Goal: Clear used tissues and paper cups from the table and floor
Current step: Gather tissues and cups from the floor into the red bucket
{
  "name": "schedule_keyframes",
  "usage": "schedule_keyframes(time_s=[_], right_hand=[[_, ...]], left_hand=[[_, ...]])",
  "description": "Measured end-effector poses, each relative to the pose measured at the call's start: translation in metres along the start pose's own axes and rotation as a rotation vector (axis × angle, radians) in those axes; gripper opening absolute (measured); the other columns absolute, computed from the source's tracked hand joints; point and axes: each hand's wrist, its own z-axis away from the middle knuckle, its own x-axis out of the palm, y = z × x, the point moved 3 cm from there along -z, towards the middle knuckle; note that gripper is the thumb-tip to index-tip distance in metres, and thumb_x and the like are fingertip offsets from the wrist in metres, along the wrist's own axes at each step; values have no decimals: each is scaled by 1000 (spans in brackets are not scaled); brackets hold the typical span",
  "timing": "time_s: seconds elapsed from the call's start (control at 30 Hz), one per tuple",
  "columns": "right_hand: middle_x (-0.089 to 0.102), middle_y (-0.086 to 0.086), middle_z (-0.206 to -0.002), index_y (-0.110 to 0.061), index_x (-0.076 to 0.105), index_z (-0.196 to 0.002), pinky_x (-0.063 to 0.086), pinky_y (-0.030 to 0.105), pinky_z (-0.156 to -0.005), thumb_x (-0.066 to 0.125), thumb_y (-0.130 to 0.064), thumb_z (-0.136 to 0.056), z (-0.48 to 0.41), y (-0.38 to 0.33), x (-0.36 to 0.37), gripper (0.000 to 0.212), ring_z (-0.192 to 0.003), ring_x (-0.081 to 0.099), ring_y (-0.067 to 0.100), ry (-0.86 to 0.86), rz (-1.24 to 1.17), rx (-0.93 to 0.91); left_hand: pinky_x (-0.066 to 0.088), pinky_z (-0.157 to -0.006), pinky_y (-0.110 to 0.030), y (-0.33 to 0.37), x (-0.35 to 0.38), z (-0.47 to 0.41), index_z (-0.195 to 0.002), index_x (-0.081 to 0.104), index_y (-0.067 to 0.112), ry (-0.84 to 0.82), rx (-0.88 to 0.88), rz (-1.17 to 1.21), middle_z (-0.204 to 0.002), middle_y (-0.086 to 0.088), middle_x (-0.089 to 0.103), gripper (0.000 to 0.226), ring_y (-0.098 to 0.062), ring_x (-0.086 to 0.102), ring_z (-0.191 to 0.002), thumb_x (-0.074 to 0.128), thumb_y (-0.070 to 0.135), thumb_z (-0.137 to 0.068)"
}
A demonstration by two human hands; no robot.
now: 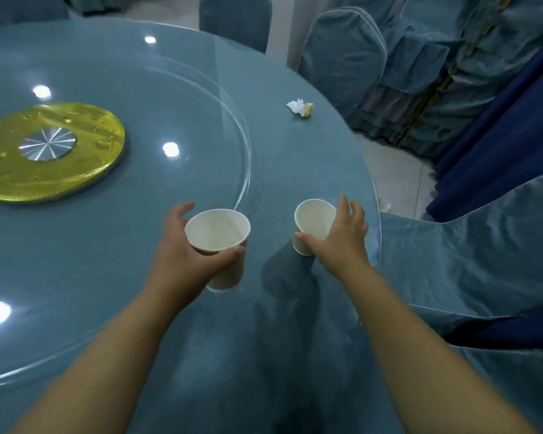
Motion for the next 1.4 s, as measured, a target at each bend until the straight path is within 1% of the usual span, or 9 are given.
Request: schedule_keyframes(time_s=[0.17, 0.4, 0.53, 0.63, 0.77, 0.83, 0.9, 1.13, 1.4], right_hand=[[18, 11, -152, -12, 12, -149, 30, 38, -108, 74, -46, -73, -25, 4, 11, 104, -136, 29, 31, -168, -51, -3], [53, 6, -113, -10, 54, -115, 43, 26, -68, 64, -65, -55, -30, -27, -21, 82, -95, 55, 18, 43, -599, 57], [56, -6, -97, -21, 57, -101, 48, 22, -70, 59, -63, -56, -14, -70, -37, 61, -85, 56, 6, -25, -847, -92], [57, -7, -98, -30, 57, -95, 48, 20, -70, 60, -63, -56, 2, -94, -31, 50, -85, 56, 1, -164, -812, -203], [54, -7, -110, -35, 50, -106, 44, 12, -71, 74, -45, -75, 23, -111, -15, 40, -96, 55, 3, -369, -570, -265], [50, -11, -122, -32, 44, -129, 44, 15, -85, 70, -47, -75, 29, -112, -11, 61, -105, 52, 1, -473, -540, -262], [44, -9, -135, -27, 33, -143, 41, 28, -96, 66, -54, -71, 28, -111, -15, 85, -119, 46, 8, -441, -511, -232], [62, -4, -105, -15, 59, -112, 51, 32, -79, 67, -35, -84, -33, -83, -41, 35, -91, 59, 11, -125, -523, -121], [62, -5, -88, -13, 63, -94, 42, 18, -61, 65, -29, -86, -174, -39, -26, 18, -82, 57, 11, -92, -403, -91]], left_hand=[[38, -83, -28, 5, 14, -8, -130, 38, 21, 17, -34, -119, -114, 5, 50, 97, -17, 51, -102, 92, 33, -50], [44, -92, -36, 9, 13, -16, -129, 45, 26, -20, 1, -325, -119, 3, 57, 100, -21, 51, -113, 86, 55, -42], [44, -96, -45, 14, 6, -19, -128, 49, 23, -13, 83, -379, -120, 2, 59, 102, -25, 53, -113, 81, 62, -39], [49, -85, -44, 18, -1, -18, -116, 55, 28, 11, 136, -375, -108, 6, 63, 90, -24, 59, -101, 74, 66, -36], [47, -93, -44, 19, -9, -15, -132, 45, 28, 6, 175, -364, -121, 2, 62, 106, -26, 57, -110, 81, 62, -39], [49, -91, -45, 18, -13, -14, -128, 43, 36, 6, 183, -301, -119, 8, 62, 101, -23, 58, -108, 80, 60, -36], [48, -92, -44, 19, -14, -14, -122, 40, 43, 3, 182, -236, -117, 11, 61, 97, -21, 58, -108, 79, 60, -35], [45, -89, -32, 35, -7, -42, -127, 42, 32, 33, 204, -162, -107, 14, 55, 101, -18, 57, -107, 88, 52, -39], [42, -84, -29, 75, 30, -140, -130, 41, 32, 78, 186, -179, -108, 14, 53, 97, -14, 53, -102, 89, 45, -47]])
